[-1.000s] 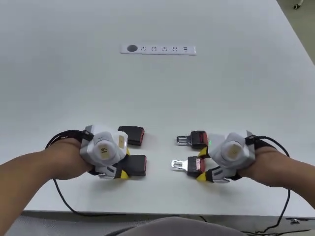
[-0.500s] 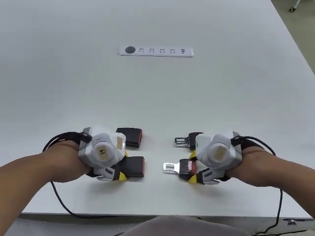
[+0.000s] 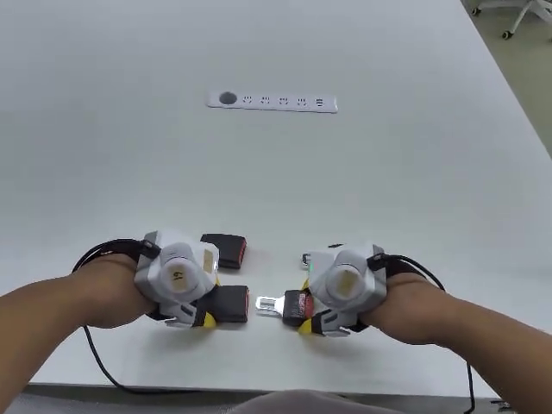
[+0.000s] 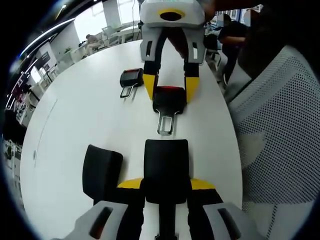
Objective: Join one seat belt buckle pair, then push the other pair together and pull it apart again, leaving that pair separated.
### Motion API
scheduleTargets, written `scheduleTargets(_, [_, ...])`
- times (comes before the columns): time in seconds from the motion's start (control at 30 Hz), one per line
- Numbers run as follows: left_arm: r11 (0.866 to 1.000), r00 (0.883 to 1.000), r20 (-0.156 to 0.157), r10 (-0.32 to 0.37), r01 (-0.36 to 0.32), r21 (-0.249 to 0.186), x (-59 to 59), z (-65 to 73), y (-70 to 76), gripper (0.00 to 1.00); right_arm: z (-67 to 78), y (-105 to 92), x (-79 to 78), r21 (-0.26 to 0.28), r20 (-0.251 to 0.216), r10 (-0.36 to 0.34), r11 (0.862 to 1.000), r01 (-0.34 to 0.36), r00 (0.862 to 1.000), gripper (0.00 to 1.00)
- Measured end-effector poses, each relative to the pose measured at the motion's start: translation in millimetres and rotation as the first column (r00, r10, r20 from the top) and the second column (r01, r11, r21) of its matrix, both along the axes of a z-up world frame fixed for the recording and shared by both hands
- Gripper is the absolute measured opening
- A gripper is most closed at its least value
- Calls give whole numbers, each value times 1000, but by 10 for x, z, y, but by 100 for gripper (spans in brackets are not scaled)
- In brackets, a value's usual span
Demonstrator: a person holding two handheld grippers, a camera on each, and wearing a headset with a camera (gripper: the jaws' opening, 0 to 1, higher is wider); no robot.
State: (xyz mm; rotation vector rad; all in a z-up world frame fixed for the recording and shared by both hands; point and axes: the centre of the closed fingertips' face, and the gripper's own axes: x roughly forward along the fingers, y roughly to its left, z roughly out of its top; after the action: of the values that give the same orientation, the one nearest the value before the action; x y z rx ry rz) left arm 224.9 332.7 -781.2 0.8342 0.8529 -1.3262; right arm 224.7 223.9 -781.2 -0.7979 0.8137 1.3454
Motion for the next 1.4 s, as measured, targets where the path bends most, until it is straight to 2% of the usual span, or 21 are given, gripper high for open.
scheduleTargets(0.13, [1000, 1000, 3, 12, -12, -2, -2, 8, -2, 34, -3, 76, 36, -7, 16, 15, 1000, -15, 1000, 32])
scheduleTargets(0.57, [1000, 1000, 7, 19, -19, 12, 3, -2, 5, 34, -6, 262, -18, 17, 36, 33, 999, -34, 999, 32])
scheduleTargets(0.67, [1000, 1000, 2, 19, -19, 7, 0, -9, 1, 33, -1, 255, 4, 24, 21, 9, 1000, -9, 1000, 32])
scheduleTargets(0.9, [999, 1000, -12, -12, 13, 30, -11, -2, -29, 33, -12, 275, 30, 7, 33, 40, 999, -40, 999, 32])
scheduleTargets(1.4, [999, 999, -20, -28, 29, 29, -11, -10, -27, 32, -7, 404, -8, 53, 14, 9, 999, -10, 1000, 30])
